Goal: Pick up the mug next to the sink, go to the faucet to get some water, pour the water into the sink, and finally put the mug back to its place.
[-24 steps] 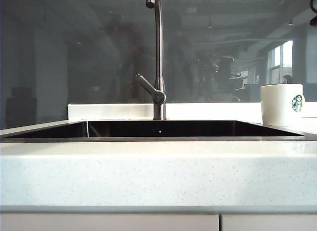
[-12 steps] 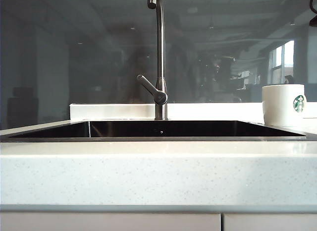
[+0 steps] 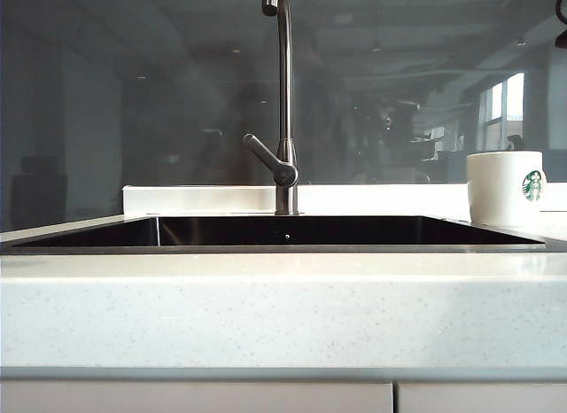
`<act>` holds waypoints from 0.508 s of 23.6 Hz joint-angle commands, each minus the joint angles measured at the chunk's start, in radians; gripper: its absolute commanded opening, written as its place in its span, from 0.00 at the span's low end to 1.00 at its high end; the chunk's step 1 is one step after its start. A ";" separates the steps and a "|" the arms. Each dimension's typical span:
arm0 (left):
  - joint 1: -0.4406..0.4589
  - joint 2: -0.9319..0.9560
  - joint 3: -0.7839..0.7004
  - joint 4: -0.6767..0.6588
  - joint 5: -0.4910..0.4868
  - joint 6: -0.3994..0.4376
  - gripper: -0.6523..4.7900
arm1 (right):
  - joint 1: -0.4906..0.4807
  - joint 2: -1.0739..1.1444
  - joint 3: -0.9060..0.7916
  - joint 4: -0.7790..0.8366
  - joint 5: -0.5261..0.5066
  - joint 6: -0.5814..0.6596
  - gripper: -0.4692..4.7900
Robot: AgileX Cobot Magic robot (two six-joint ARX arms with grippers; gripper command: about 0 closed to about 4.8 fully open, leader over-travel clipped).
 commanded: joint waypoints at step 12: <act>-0.087 0.006 -0.144 0.122 -0.143 -0.041 0.11 | 0.000 -0.001 0.003 0.015 0.002 0.003 0.07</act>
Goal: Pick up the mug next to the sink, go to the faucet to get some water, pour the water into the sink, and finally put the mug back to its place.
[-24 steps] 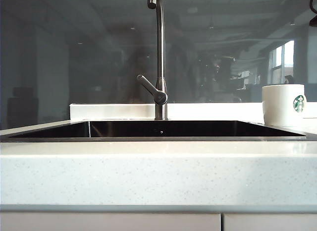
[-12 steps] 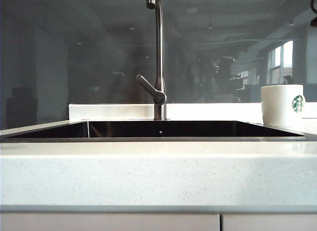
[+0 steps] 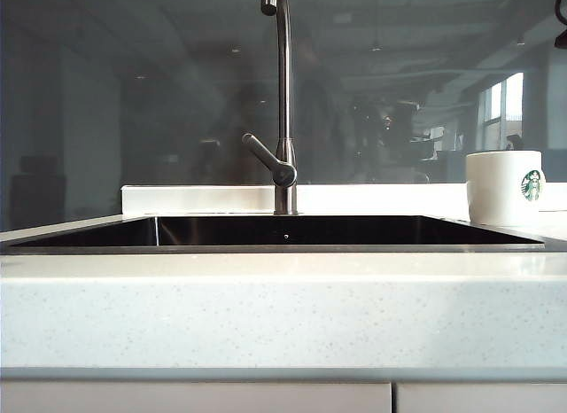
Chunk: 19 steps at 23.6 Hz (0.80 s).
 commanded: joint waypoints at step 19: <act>0.002 0.001 -0.003 0.046 -0.029 -0.017 0.11 | 0.000 -0.002 0.003 0.014 0.002 0.003 0.07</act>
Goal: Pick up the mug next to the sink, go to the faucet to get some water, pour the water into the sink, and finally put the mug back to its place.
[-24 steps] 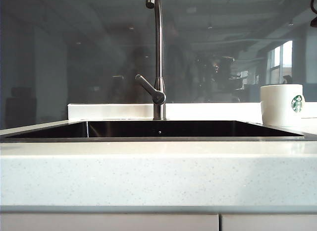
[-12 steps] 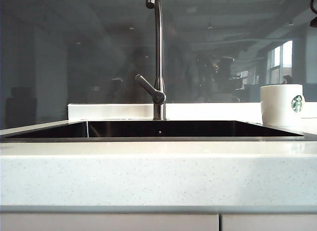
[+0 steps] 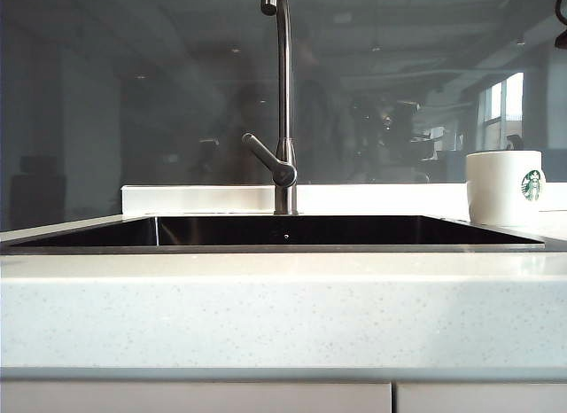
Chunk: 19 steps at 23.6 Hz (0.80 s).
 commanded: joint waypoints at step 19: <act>0.002 0.000 0.004 0.008 0.004 0.000 0.11 | 0.001 -0.002 0.003 0.014 0.002 0.003 0.07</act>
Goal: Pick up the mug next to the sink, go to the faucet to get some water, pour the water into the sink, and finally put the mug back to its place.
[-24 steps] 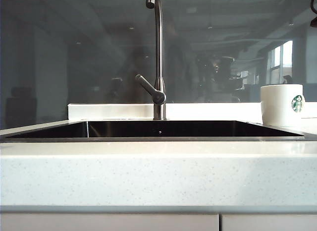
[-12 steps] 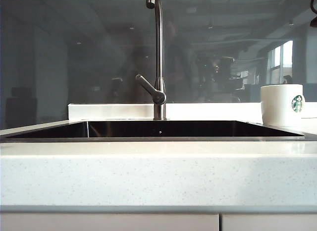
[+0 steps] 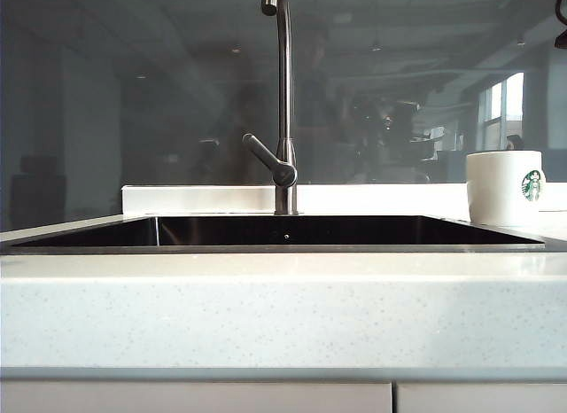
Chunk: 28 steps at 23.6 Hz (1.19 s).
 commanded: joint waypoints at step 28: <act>0.002 0.000 0.004 -0.009 0.003 0.000 0.11 | 0.130 -0.950 -0.629 -0.248 0.392 -0.132 0.07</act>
